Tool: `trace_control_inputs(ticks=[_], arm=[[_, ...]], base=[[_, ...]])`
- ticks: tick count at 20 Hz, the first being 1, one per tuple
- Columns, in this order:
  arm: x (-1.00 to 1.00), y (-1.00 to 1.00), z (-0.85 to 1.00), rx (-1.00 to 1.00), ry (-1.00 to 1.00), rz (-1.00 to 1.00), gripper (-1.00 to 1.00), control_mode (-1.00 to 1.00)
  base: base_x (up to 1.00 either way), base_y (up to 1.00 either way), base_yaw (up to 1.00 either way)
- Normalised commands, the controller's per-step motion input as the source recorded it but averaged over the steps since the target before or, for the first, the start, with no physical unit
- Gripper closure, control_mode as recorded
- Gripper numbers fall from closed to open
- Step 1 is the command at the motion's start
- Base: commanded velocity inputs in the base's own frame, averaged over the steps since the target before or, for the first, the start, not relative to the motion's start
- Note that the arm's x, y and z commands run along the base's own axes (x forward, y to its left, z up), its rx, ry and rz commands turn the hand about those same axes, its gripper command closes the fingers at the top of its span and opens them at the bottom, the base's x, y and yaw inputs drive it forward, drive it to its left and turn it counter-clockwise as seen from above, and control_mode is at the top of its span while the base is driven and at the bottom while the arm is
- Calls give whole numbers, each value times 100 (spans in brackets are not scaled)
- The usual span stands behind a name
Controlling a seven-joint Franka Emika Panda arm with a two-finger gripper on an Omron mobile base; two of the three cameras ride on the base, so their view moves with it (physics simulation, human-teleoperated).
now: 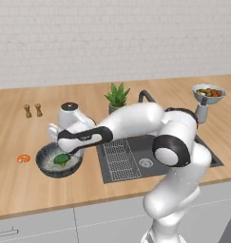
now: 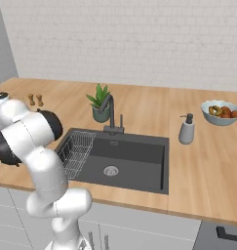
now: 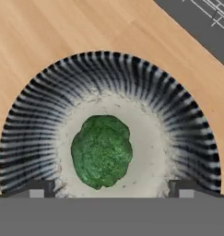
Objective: Pick the broccoli from the sink and place it in the bowl. Then pick the bowl and place it in the microwave. Then close the microwave door and press the start button.
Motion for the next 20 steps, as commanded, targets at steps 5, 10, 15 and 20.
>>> trace_control_inputs(ticks=[5,10,15,20], arm=[[-43,-65,84,14,15,0,-100,-100],[-33,-47,23,1,12,0,-100,-100],[8,-19,-6,-1,1,1,-100,-100],[11,-2,-2,-5,10,5,-100,-100]], base=[[0,0,0],[0,0,0],[0,0,0],[0,0,0]])
